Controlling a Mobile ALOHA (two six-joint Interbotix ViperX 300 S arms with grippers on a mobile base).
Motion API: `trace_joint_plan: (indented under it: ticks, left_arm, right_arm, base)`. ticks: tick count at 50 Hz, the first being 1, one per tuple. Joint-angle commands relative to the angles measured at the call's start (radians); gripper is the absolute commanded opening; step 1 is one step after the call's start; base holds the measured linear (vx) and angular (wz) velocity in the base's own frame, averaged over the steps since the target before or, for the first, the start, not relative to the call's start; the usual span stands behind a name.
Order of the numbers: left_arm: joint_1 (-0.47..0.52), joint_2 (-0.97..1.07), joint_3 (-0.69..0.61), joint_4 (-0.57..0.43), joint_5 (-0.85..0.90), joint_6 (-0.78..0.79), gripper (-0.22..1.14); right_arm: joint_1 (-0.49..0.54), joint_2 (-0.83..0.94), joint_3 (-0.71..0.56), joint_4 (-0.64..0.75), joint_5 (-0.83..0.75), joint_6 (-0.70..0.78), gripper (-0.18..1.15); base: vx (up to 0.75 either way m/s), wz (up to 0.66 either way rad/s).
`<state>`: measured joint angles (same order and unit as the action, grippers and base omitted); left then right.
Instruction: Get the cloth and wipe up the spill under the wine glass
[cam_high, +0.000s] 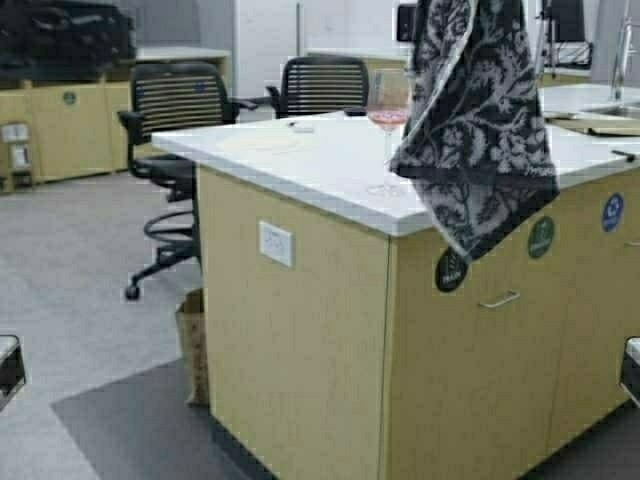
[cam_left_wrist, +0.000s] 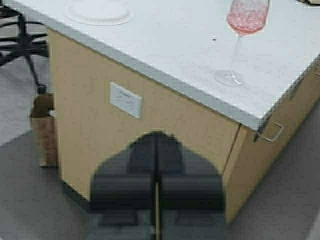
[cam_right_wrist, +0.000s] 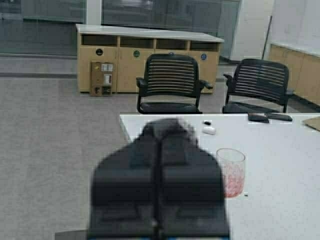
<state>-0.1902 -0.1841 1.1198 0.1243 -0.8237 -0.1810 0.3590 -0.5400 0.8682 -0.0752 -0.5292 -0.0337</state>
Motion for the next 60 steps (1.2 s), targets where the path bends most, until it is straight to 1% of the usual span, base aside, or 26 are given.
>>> trace_joint_plan:
  ticks: [1, 6, 14, 29, 43, 48, 60]
  left_arm:
    - [-0.061, 0.121, -0.072, 0.003, -0.057, 0.000, 0.03]
    - [-0.098, 0.222, -0.121, 0.000, -0.117, -0.003, 0.03]
    - [-0.126, 0.301, -0.166, -0.009, -0.193, 0.002, 0.03]
    - [-0.126, 0.387, -0.225, -0.037, -0.202, 0.025, 0.03]
    - [-0.126, 0.477, -0.288, -0.057, -0.209, 0.115, 0.03]
    - [-0.126, 0.520, -0.313, -0.057, -0.215, 0.117, 0.04]
    - [-0.126, 0.661, -0.388, -0.052, -0.298, 0.126, 0.05]
  right_arm:
    - [0.002, -0.014, -0.015, 0.003, -0.018, -0.003, 0.06]
    - [0.000, -0.011, -0.014, 0.003, -0.018, -0.008, 0.06]
    - [-0.003, -0.008, -0.014, 0.003, -0.018, -0.012, 0.06]
    - [-0.003, -0.005, -0.028, 0.003, -0.026, -0.014, 0.06]
    - [-0.003, -0.002, -0.026, 0.003, -0.029, -0.012, 0.06]
    - [-0.002, -0.002, -0.026, 0.003, -0.031, -0.014, 0.06]
    - [-0.003, 0.002, -0.021, 0.003, -0.031, -0.014, 0.06]
  base:
    - [0.24, 0.03]
    - [0.23, 0.02]
    - [0.22, -0.09]
    - [0.19, -0.19]
    - [0.17, -0.22]
    - [0.16, -0.15]
    - [0.13, -0.07]
